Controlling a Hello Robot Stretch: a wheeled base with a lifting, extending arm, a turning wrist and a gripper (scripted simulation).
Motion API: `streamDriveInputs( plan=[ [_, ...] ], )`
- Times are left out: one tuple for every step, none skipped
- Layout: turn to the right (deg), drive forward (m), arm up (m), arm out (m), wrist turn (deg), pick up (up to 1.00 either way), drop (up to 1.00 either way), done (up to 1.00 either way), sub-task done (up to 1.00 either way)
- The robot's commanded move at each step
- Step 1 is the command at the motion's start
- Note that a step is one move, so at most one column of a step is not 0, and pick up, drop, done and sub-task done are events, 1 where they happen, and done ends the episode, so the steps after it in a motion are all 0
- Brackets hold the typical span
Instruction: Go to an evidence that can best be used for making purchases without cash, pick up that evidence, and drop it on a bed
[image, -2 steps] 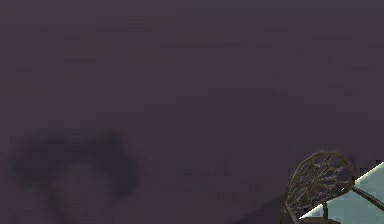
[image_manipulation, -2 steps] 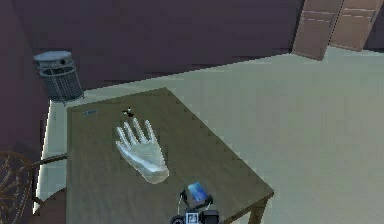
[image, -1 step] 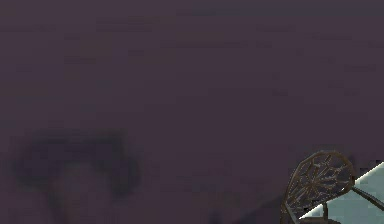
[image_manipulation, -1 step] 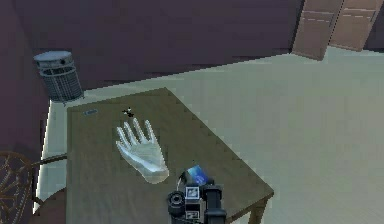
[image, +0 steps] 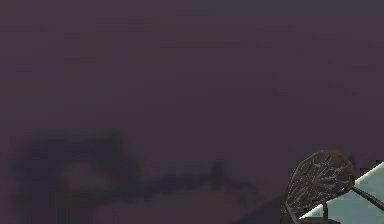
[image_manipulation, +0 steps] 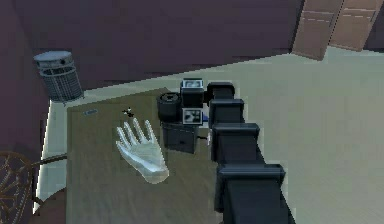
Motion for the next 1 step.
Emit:
streamDriveInputs(
  plan=[
    [0.0, 0.0, 0.0, 0.0, -45.0, 0.0, 0.0, 0.0, 0.0]
  ],
)
